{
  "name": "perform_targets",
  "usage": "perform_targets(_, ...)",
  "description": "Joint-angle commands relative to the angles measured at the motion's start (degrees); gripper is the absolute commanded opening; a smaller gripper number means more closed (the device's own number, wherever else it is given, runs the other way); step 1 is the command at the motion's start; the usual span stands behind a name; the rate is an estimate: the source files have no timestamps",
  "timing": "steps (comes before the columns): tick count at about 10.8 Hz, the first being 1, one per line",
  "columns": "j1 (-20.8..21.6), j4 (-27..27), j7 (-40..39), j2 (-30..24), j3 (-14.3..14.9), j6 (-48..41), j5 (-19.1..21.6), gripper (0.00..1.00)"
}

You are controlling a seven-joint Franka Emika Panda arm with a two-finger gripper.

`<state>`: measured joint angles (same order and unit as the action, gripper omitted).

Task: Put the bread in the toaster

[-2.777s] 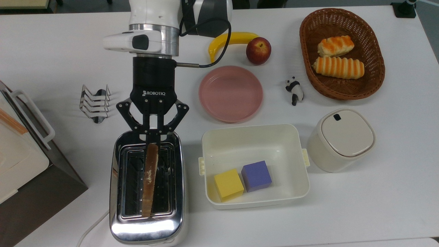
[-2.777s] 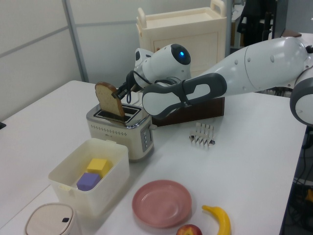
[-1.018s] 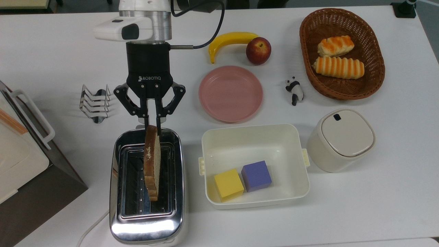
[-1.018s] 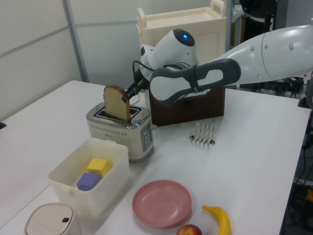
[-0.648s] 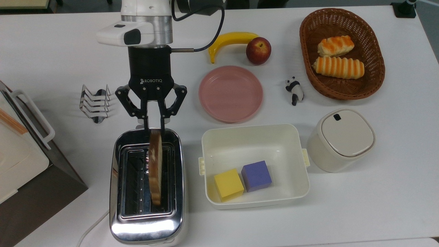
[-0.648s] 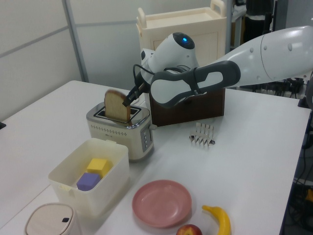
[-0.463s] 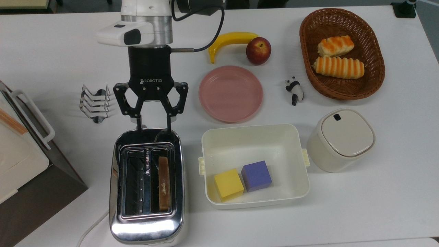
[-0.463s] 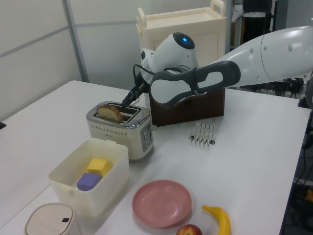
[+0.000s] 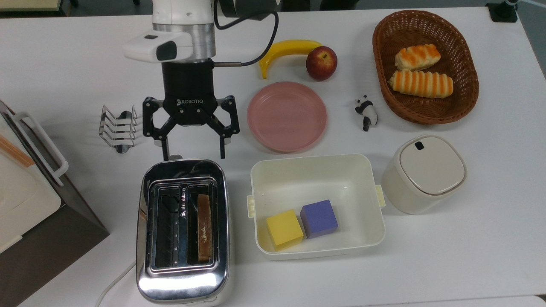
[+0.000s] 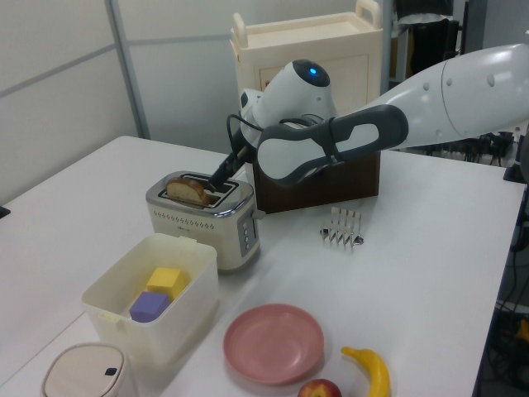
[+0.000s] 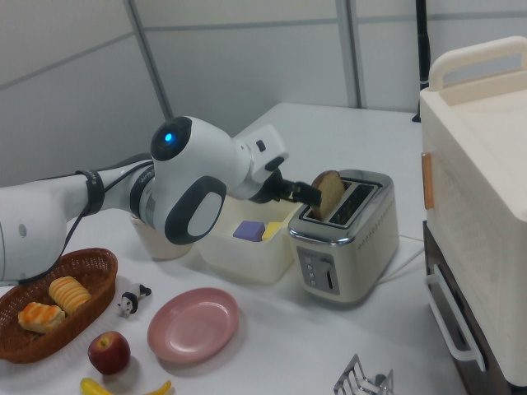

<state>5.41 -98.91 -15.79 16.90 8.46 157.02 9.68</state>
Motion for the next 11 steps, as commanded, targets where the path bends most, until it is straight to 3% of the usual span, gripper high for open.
perform_targets(1, 0.6, -4.1, 1.4, -6.4, 0.3, -14.5, -1.9, 1.00)
perform_targets(2, 0.3, -2.0, 1.0, -7.0, 0.2, -22.6, -5.0, 1.00)
perform_targets(5, 0.7, -0.9, 0.9, -9.9, 0.2, -37.4, -9.1, 1.00)
perform_targets(8, 0.3, 2.1, 6.8, -13.9, 0.2, -56.1, -9.7, 1.00)
perform_targets(11, -0.4, 2.1, 9.7, -16.4, 0.6, -61.0, -9.8, 1.00)
